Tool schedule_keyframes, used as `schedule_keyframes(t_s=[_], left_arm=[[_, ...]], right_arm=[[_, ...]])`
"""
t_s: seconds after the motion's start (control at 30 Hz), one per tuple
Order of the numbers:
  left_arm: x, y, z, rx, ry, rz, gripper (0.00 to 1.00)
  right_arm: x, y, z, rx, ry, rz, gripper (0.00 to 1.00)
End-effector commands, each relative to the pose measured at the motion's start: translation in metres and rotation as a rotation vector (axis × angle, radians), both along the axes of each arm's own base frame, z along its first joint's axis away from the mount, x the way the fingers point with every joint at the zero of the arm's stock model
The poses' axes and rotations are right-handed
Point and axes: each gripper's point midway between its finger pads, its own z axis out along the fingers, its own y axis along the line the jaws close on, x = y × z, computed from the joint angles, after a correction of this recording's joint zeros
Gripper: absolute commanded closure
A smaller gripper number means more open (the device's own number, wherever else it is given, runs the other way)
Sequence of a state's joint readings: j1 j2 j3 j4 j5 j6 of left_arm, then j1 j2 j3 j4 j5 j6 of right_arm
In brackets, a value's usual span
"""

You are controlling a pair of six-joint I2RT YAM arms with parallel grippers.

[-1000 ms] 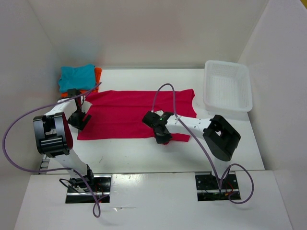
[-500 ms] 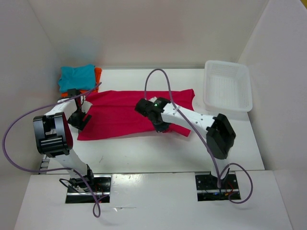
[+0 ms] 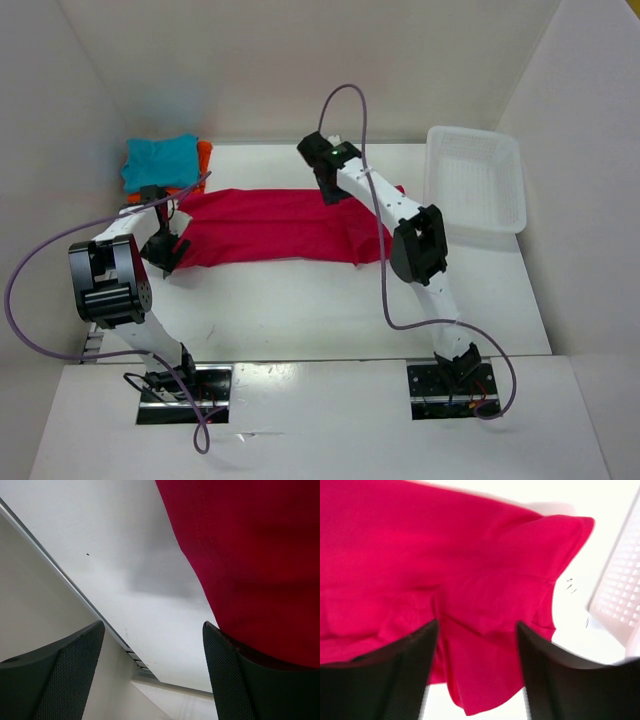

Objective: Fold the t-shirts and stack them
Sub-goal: Grap the side of the flattened tshirt closest away from the robot with both arms

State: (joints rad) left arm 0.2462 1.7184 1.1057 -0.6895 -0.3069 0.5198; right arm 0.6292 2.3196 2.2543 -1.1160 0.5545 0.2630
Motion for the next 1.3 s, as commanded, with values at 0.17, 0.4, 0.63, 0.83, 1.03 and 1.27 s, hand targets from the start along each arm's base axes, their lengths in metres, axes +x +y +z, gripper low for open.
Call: schedule_keyframes(t_s=[0.17, 0.4, 0.63, 0.83, 1.03, 1.27], left_arm=[[-0.010, 0.002, 0.001, -0.019, 0.019, -0.009, 0.14], [-0.022, -0.004, -0.005, -0.048, 0.056, -0.031, 0.14], [0.008, -0.005, 0.050, -0.086, -0.095, -0.141, 0.14], [0.001, -0.038, 0.044, -0.263, -0.063, -0.306, 0.14], [0.002, -0.075, 0.042, -0.403, -0.111, -0.415, 0.10], [0.008, -0.078, 0.015, -0.372, -0.108, -0.443, 0.09]], right_arm=[[-0.010, -0.006, 0.075, 0.183, -0.141, -0.040, 0.23], [-0.106, -0.032, 0.050, 0.497, -0.024, -0.113, 0.56], [-0.150, -0.032, -0.006, 0.635, 0.074, -0.192, 0.62], [-0.140, -0.030, -0.032, 0.620, 0.068, -0.221, 0.49], [-0.135, -0.036, -0.046, 0.601, 0.065, -0.278, 0.49], [-0.135, -0.045, -0.059, 0.618, 0.075, -0.349, 0.49]])
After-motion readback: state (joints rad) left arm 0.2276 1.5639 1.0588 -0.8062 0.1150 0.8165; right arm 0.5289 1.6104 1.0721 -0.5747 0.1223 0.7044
